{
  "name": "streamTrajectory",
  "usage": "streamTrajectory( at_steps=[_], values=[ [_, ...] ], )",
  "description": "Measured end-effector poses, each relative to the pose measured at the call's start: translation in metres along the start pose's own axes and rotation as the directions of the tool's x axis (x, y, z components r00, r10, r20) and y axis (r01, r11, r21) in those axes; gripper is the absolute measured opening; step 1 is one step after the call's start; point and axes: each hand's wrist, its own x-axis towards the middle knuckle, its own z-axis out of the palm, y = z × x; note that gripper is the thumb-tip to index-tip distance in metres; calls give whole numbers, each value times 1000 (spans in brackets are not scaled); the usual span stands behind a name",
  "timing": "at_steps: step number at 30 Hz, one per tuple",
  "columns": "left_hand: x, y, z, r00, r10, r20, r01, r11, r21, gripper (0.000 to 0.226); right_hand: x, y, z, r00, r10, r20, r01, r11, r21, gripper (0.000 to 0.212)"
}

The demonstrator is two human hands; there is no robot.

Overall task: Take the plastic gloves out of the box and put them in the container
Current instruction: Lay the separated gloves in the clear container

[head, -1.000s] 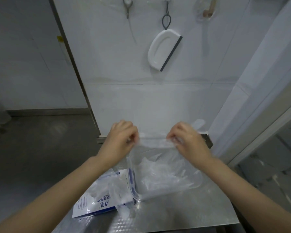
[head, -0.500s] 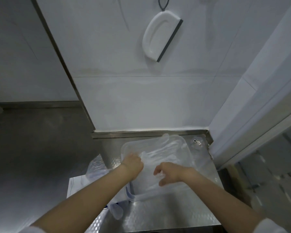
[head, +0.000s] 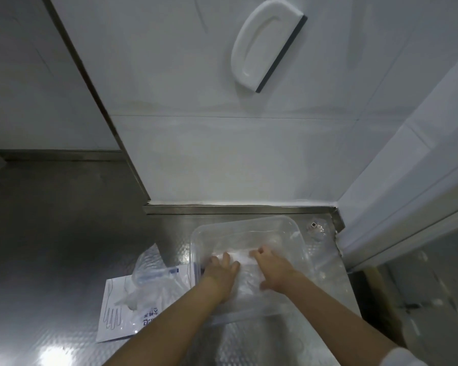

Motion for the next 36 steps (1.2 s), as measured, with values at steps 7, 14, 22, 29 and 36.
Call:
streamTrajectory(
  at_steps=[7, 14, 22, 29, 36],
  values=[
    [-14, -5, -22, 1000, 29, 4, -29, 997, -76, 59, -9, -7, -25, 999, 38, 12, -38, 999, -37, 61],
    [-92, -57, -45, 735, -172, -656, -207, 864, -459, 39, -52, -77, -46, 807, -123, -578, 334, 902, 274, 33],
    [-136, -114, 36, 811, -523, -261, 202, 669, -715, 49, -44, -170, -16, 869, -270, -414, 406, 869, 284, 49],
    [-140, -113, 79, 899, -432, -70, 275, 682, -677, 88, -14, -196, -18, 957, -149, -247, 188, 972, 142, 36],
    [-139, -107, 86, 881, -461, -107, 280, 691, -666, 99, -25, -175, -39, 893, -25, -448, 269, 829, 490, 12]
  ],
)
